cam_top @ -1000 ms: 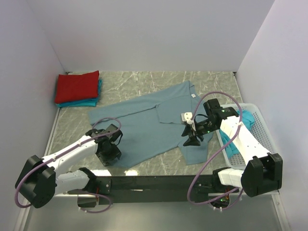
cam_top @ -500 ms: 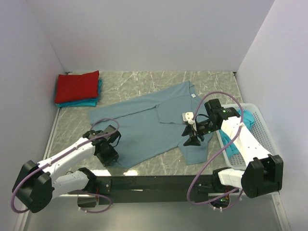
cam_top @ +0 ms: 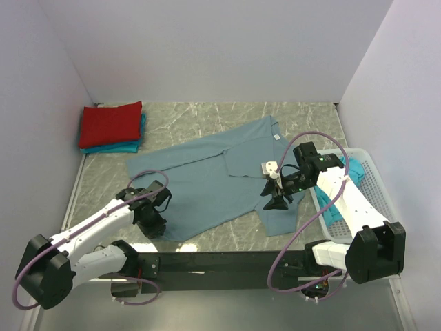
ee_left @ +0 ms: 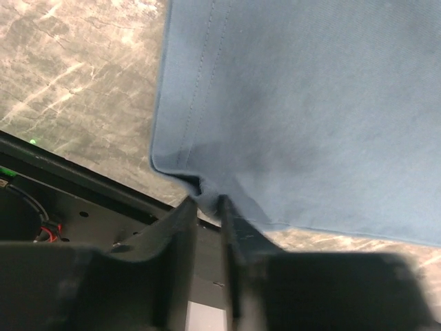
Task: Fold and stack the t-shirts
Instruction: Fold the tshirt
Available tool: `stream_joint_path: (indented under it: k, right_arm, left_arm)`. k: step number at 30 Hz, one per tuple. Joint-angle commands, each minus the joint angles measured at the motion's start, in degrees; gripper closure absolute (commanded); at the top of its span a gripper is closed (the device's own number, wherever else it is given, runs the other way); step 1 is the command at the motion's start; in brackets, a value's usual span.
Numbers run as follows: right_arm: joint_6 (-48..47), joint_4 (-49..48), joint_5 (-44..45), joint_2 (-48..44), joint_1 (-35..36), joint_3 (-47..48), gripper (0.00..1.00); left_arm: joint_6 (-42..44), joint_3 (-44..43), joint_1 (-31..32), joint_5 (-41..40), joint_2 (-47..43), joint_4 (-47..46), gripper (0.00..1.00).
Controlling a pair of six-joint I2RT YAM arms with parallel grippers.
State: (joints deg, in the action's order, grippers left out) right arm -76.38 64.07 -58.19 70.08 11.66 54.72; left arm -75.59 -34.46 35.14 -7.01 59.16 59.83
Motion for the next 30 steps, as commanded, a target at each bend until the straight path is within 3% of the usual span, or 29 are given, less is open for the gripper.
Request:
stream_joint_path:
  k: [1,8,14,18,22,25,30]
  right_arm:
    - [-1.40,1.32,-1.92,-1.62,-0.67,0.21,0.42]
    - [-2.11,1.93,-2.01,-1.44,-0.85,0.30,0.42]
    - [-5.17,3.51,2.11,-1.88,-0.85,-0.05,0.42]
    - [-10.62,6.84,14.57,-4.07,-0.94,-1.45,0.41]
    - [-20.02,7.65,34.31,-8.98,-1.20,-8.55,0.37]
    - [-23.19,7.56,40.24,-10.40,-1.20,-12.87,0.37]
    - [-26.10,3.71,45.09,-9.97,-0.85,-18.67,0.47]
  left_arm:
    - [0.97,-1.66,0.20,-1.52,0.96,-0.24,0.79]
    - [2.73,-3.86,0.20,-2.31,0.88,0.02,0.97]
    - [3.70,-5.44,0.20,-2.14,-1.94,0.63,1.00]
    - [3.61,-4.66,0.20,-0.21,-4.57,0.37,1.00]
    - [3.70,-3.43,0.20,1.20,-6.07,-0.68,1.00]
    - [4.14,-3.51,0.20,0.85,-6.60,-1.47,1.00]
    - [5.10,-3.51,0.20,1.56,-6.07,-3.32,1.00]
